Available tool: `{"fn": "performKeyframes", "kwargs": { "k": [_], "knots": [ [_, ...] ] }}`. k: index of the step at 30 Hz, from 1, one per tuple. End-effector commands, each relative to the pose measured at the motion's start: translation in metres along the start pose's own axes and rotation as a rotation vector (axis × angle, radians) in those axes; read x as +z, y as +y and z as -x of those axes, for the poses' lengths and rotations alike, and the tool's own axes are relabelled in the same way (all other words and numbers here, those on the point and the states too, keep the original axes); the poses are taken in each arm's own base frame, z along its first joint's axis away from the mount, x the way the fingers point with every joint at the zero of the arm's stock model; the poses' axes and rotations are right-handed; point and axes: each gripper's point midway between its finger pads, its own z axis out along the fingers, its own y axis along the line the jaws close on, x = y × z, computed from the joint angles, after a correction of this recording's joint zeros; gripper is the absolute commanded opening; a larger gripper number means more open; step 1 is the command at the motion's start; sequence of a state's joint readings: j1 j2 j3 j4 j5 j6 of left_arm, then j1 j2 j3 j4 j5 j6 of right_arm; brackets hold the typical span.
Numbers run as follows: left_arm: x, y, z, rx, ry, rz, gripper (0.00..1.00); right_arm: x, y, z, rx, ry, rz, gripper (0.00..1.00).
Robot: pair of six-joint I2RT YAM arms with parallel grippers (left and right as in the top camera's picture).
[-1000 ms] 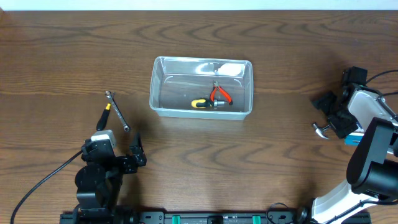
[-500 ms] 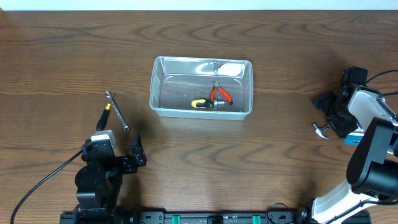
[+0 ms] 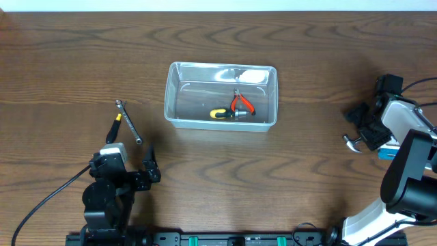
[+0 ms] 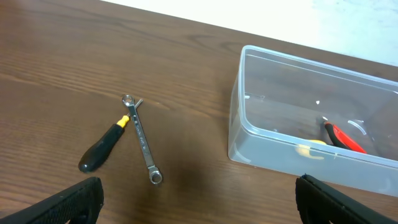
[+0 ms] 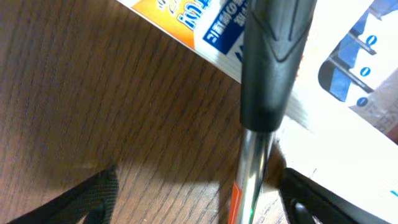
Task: Pack container
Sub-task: 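Grasp the hammer handle with the right gripper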
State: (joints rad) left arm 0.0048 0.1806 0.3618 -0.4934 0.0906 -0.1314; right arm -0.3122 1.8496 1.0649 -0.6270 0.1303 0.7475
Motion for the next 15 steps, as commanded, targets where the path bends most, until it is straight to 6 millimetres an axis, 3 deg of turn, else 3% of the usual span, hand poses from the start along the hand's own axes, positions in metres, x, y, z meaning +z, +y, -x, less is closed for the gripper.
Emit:
{"fn": "performKeyframes", "kwargs": {
  "k": [1,15],
  "knots": [
    [-0.0042,-0.0023,0.0088,-0.005,-0.021,-0.007,0.98,0.0093,-0.0179,-0.0094,-0.003,0.023,-0.059,0.76],
    [-0.0042,-0.0023,0.0089,-0.005,-0.021,-0.007,0.98,0.0092,-0.0191,-0.0108,-0.004,0.028,-0.064,0.31]
  ]
}}
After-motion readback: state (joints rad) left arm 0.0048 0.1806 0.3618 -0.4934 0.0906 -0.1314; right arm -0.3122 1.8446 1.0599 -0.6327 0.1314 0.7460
